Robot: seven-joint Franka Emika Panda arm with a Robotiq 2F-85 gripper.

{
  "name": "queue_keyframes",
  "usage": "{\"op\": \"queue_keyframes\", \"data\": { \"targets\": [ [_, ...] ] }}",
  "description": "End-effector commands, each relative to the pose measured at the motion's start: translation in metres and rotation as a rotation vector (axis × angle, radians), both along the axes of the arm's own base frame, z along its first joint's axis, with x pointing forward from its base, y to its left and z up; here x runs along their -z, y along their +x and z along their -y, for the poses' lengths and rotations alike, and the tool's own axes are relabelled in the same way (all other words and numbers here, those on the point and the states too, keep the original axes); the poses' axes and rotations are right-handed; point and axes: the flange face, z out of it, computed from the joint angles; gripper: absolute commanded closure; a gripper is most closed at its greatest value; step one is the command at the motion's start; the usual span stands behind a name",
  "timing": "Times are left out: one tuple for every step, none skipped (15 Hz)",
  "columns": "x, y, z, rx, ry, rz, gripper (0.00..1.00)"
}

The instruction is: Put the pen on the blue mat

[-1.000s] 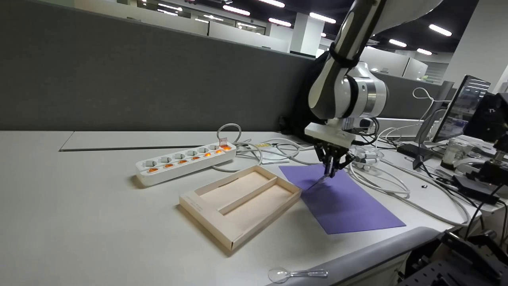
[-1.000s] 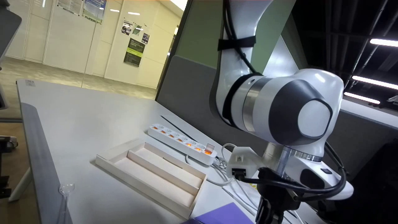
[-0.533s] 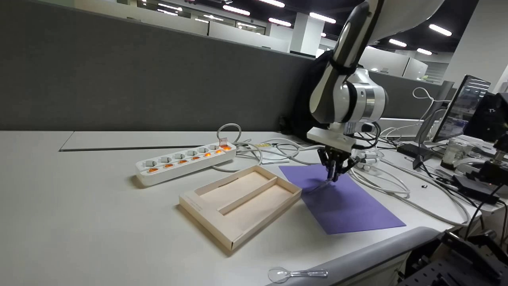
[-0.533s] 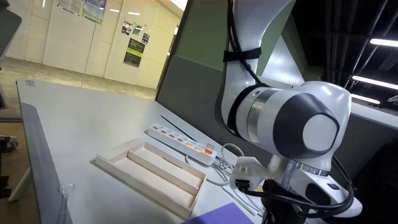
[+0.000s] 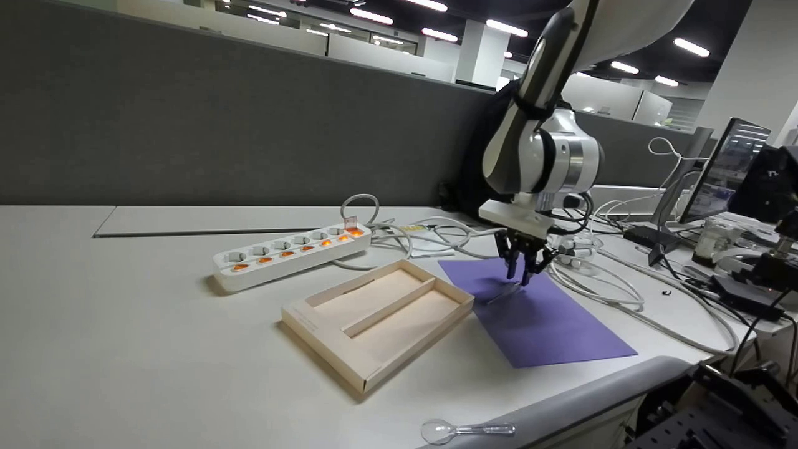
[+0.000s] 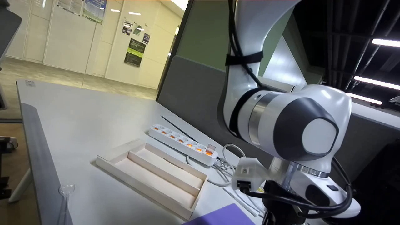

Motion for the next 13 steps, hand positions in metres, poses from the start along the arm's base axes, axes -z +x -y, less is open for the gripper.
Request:
{"op": "queue_keyframes", "data": {
  "targets": [
    [-0.003,0.006,0.002,0.003,0.015,0.006,0.34],
    [-0.004,0.006,0.002,0.001,0.016,0.008,0.27],
    [-0.004,0.006,0.001,-0.002,0.018,0.009,0.20],
    [-0.006,0.006,0.000,-0.008,0.020,0.012,0.14],
    [-0.007,0.006,-0.001,-0.009,0.014,0.011,0.08],
    [-0.008,0.006,-0.002,-0.012,0.012,0.013,0.02],
    [-0.010,0.006,-0.002,-0.015,0.008,0.016,0.00],
    [-0.013,0.005,-0.003,-0.023,0.004,0.022,0.00],
    [-0.016,0.006,-0.004,-0.034,0.000,0.028,0.00],
    [-0.019,0.006,-0.005,-0.050,-0.004,0.035,0.00],
    [-0.021,0.006,-0.006,-0.057,-0.005,0.038,0.00],
    [-0.023,0.006,-0.006,-0.069,-0.006,0.040,0.00],
    [-0.024,0.006,-0.007,-0.085,-0.009,0.039,0.00]
  ]
}}
